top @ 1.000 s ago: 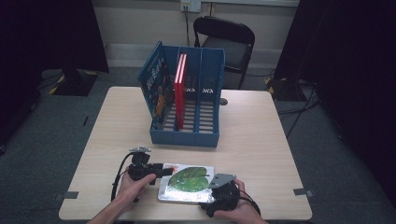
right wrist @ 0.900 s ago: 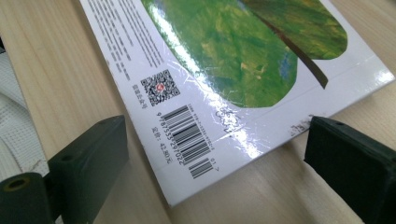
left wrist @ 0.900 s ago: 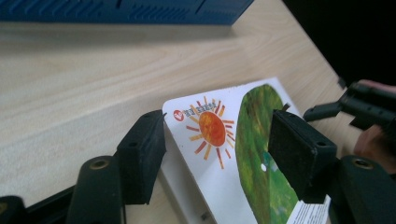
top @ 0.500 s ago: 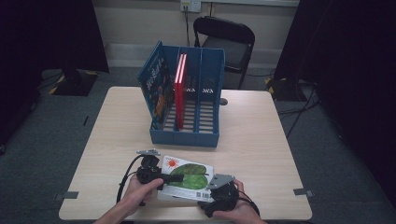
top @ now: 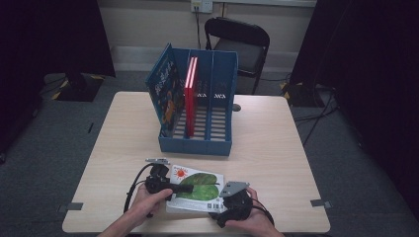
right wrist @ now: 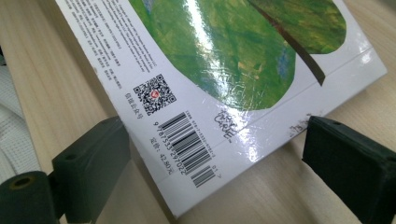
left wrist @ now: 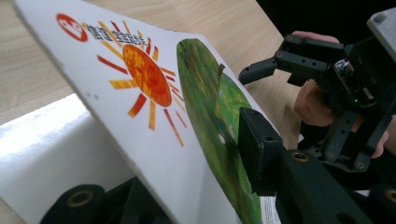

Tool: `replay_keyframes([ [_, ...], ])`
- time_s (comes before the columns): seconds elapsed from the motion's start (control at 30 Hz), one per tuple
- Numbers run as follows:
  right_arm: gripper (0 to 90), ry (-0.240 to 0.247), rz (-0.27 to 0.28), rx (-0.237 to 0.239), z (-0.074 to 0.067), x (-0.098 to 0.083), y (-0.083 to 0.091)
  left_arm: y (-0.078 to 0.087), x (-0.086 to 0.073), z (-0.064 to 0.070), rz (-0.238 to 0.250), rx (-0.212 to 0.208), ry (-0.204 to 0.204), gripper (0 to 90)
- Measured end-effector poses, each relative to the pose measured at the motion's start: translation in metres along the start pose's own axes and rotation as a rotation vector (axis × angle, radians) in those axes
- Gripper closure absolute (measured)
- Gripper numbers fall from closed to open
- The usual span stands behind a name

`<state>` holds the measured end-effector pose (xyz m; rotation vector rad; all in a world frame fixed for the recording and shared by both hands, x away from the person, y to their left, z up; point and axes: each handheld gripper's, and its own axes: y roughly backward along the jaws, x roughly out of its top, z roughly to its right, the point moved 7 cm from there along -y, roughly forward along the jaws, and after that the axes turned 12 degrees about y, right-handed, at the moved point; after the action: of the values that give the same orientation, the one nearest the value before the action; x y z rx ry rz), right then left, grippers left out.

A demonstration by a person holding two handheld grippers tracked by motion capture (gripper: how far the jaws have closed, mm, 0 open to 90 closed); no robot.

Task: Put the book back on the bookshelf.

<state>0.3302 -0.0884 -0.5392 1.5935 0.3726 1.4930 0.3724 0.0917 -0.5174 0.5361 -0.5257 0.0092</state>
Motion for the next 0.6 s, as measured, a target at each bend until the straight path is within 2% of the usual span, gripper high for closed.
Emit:
replay_keyframes([
  [0.07,7.9,-0.001,0.000,0.006,0.000,-0.001,0.001,0.000,-0.001,0.000,-0.004,0.010,-0.019,68.6],
  [0.23,12.3,-0.004,-0.001,0.017,-0.001,-0.003,0.004,0.000,-0.001,0.000,-0.001,0.018,-0.034,68.7],
  [0.27,15.0,-0.019,0.005,0.041,-0.002,-0.003,0.007,0.000,-0.001,0.000,-0.004,0.026,-0.039,68.7],
  [0.37,17.5,-0.032,0.031,0.064,-0.003,-0.003,0.013,-0.001,-0.002,0.000,-0.002,0.029,-0.042,68.7],
  [0.5,16.2,-0.057,0.052,0.050,0.004,-0.001,0.016,0.000,-0.001,0.002,-0.003,0.041,-0.078,68.7],
  [0.6,16.0,-0.083,0.063,0.057,0.011,0.002,0.013,0.000,-0.001,0.004,0.000,0.050,-0.097,68.7],
])
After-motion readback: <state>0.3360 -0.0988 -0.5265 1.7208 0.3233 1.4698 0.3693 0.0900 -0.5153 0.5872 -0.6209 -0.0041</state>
